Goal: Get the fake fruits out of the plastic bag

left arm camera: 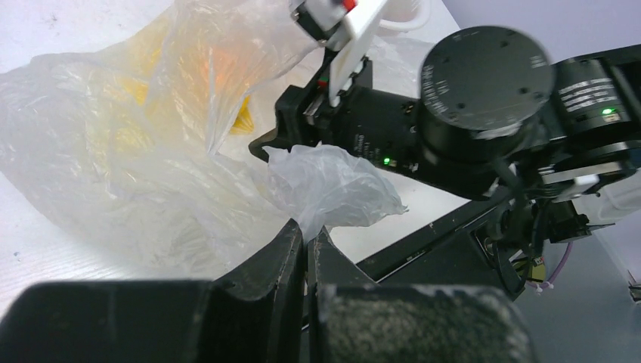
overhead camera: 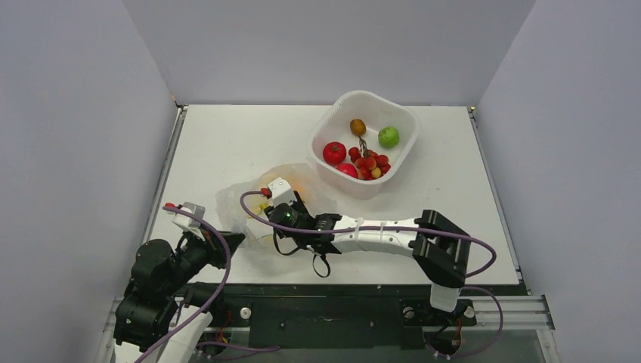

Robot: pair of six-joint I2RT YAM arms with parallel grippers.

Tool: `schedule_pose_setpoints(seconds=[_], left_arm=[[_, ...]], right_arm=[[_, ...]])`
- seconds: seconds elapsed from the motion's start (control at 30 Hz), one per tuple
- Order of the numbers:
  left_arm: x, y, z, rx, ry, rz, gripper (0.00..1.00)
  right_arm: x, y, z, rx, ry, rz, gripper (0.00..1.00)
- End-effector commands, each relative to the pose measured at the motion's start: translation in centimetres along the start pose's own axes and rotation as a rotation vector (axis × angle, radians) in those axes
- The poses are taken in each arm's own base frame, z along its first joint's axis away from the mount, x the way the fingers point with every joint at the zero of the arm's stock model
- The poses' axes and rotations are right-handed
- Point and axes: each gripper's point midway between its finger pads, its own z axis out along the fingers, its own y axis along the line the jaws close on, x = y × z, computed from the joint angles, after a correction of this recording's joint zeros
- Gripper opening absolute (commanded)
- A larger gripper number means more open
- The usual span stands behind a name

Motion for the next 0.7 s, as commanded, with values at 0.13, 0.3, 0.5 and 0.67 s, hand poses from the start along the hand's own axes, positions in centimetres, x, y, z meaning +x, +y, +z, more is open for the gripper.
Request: schedule_pose_setpoints(seconds=[0.13,0.3,0.5,0.67], left_arm=[[-0.8,-0.4,0.2,0.024,-0.024,0.027,0.00],[-0.8,-0.5,0.1,0.030,-0.027,0.030,0.00],[-1.6,-3.1,-0.8,0.145,-0.036,0.043,0.00],[-7.1,-8.7,-3.9,0.333,-0.175,0.073,0.00]], right_arm=[[-3.0,-2.1,2.6,0.206,-0.082,0.017,0.49],[-3.1,-2.7,3.9,0.234,-0.110,0.076,0.56],[-4.0,-3.3,3.9,0.204,-0.124,0.128,0.57],[-4.4,-3.9,2.0,0.179,-0.137,0.147,0.61]])
